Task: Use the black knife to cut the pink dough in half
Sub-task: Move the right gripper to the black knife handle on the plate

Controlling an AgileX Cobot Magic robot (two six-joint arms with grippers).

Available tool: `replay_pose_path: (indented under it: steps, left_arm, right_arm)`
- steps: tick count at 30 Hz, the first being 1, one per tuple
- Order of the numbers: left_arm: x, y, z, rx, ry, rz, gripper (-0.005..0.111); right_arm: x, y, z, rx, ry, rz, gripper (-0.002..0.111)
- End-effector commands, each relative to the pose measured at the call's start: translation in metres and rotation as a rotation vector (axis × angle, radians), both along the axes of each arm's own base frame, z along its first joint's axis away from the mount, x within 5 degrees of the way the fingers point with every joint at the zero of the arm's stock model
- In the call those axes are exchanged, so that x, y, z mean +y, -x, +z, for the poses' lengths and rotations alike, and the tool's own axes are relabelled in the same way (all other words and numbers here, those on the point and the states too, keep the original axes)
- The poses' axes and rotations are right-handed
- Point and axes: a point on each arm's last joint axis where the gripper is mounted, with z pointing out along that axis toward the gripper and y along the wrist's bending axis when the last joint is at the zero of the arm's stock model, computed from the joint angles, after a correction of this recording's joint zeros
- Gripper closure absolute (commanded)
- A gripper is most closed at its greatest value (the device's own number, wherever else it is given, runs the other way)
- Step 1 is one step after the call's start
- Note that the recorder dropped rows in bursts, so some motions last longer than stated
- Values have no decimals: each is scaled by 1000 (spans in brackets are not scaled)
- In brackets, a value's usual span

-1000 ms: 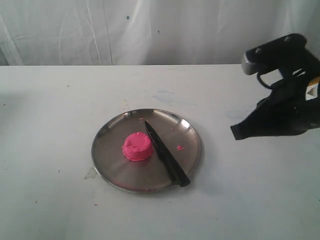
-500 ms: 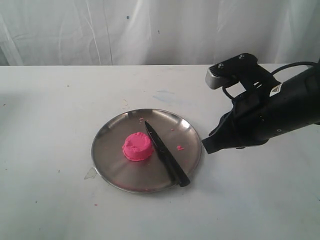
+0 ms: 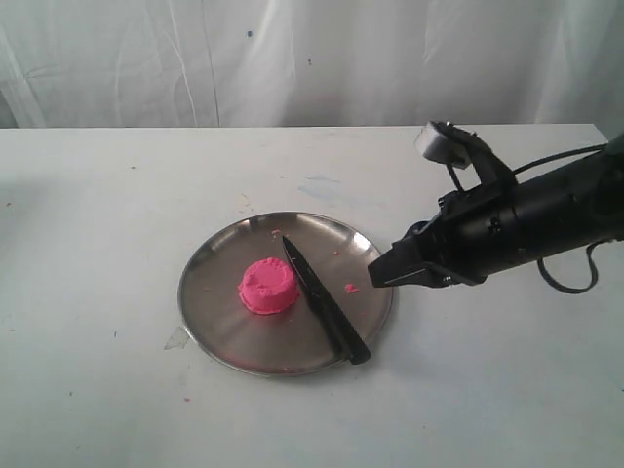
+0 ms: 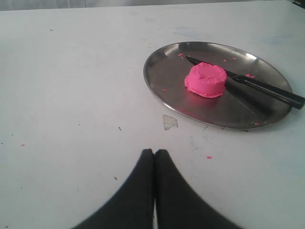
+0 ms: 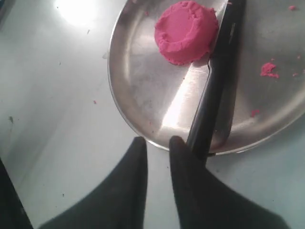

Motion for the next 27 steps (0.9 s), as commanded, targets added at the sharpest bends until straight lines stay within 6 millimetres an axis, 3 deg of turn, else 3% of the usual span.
replay_pose_path:
  steps: [1,4,17,27]
  left_arm:
    - [0,0,-1,2,14,3,107]
    - [0,0,-1,2,14,3,107]
    - [0,0,-1,2,14,3,107]
    - [0,0,-1,2,14,3,107]
  right_arm:
    - [2,-13,-23,5,-20,41,65]
    - [3,-23,-36,29,-7,47,52]
    - [13,-56,-67,103,-33,108,53]
    - [27,-66,-88,158,-37,177,53]
